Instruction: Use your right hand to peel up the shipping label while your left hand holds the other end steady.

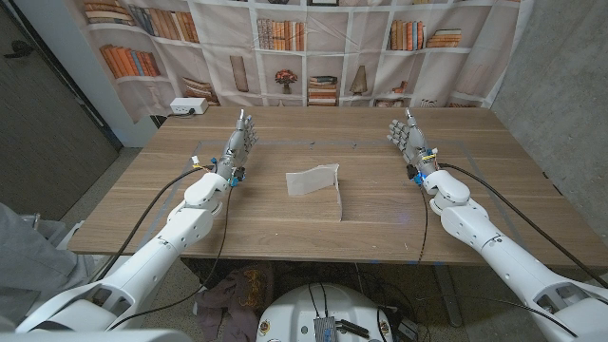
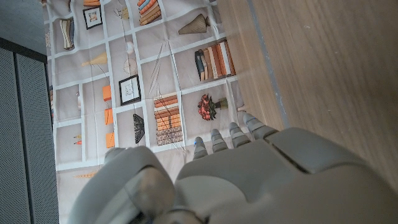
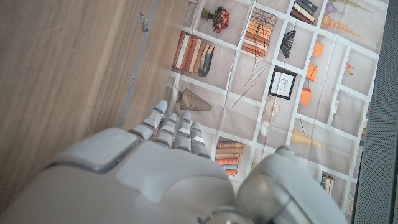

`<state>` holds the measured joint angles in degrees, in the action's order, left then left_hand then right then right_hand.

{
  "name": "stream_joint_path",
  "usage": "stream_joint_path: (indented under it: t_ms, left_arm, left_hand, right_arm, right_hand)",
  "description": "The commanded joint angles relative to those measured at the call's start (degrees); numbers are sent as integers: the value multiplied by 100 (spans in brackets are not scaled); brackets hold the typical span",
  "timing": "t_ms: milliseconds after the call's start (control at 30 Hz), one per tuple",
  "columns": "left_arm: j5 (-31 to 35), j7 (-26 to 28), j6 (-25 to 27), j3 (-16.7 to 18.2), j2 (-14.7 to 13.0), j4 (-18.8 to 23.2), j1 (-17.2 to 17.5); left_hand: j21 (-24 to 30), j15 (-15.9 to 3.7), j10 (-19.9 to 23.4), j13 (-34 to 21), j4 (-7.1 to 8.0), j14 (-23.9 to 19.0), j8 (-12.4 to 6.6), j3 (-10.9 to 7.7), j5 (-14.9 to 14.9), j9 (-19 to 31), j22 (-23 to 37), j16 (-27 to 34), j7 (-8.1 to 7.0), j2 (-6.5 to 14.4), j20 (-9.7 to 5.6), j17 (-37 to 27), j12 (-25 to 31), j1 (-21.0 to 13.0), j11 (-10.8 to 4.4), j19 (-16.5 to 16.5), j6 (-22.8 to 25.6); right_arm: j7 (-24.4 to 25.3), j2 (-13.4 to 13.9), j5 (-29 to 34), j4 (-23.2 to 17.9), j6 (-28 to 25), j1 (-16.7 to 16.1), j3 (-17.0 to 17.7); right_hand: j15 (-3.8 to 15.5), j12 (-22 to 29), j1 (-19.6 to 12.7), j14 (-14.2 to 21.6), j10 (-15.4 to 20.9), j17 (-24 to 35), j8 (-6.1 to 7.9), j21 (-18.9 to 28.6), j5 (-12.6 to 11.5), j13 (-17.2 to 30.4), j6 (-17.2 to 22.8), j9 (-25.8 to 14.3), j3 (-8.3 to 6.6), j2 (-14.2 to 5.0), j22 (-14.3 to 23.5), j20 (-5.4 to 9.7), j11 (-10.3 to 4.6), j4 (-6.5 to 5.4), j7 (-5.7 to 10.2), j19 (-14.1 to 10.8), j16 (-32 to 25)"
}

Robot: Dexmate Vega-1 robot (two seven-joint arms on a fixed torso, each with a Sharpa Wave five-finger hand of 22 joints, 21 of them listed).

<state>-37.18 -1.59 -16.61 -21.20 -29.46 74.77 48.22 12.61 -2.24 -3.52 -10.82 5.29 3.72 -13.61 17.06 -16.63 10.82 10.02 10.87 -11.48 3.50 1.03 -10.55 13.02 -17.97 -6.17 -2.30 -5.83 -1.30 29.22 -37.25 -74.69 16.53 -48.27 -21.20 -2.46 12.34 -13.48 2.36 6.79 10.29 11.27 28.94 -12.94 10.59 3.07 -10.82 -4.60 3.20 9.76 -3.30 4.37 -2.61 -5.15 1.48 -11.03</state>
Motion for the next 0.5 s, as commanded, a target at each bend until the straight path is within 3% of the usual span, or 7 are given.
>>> stream_joint_path:
  t_ms: [33, 233, 300, 433, 500]
  left_arm:
    - [-35, -34, -28, 41, -18, 15, 32]
    - [-13, 14, -67, 90, -86, 100, 105]
    - [-47, 34, -66, 123, -99, 149, 144]
    - [27, 72, -28, 124, -187, 159, 167]
    - [-294, -87, 45, 208, -117, 147, 231]
  left_hand:
    - [21, -256, -2, -10, 5, 59, -14, 38, -25, 29, 12, 33, -49, 0, -9, -10, 21, -60, -55, -47, 14]
    - [12, -253, 8, -10, 7, 57, -8, 40, -27, 28, 13, 31, -59, 4, -8, -9, 18, -63, -50, -47, 25]
    - [8, -257, 3, -10, 8, 57, -3, 40, -29, 28, 13, 30, -59, 5, -8, -9, 14, -64, -63, -48, 23]
    - [1, -258, 8, -11, 9, 64, 4, 41, -30, 28, 13, 26, -59, 8, -7, -9, 11, -67, -65, -49, 23]
    - [-5, -255, 10, -11, 9, 66, 8, 42, -32, 28, 13, 24, -63, 10, -10, -9, 9, -68, -68, -54, 24]
  right_arm:
    - [82, -1, 17, -82, -68, -37, -6]
    - [112, 1, 39, -124, -67, -47, -12]
    - [151, -6, 38, -158, -65, -61, -1]
    - [199, 16, 80, -246, -42, -93, 2]
    - [223, 15, 117, -270, -9, -105, -5]
  right_hand:
    - [-43, 41, -52, -10, 55, 23, 22, 17, -24, 25, -1, -26, -41, 5, 7, -47, -7, 4, -56, -12, -29]
    - [-44, 38, -59, -17, 52, 23, 7, -6, -20, 26, -38, -26, -37, 5, 8, -41, 0, 11, -32, -18, -23]
    - [-42, 39, -86, -17, 66, 24, -72, -58, -14, 27, -282, -30, -33, 1, 9, -44, -4, 30, 17, -25, -16]
    - [-46, 48, -108, -12, 92, 23, -52, -81, -13, 27, -271, -33, -36, -7, 10, -47, 5, 43, -48, -34, -14]
    - [-48, 51, -123, -13, 101, 22, -45, -92, -12, 28, -268, -34, -40, -13, 10, -39, -3, 51, -65, -37, -12]
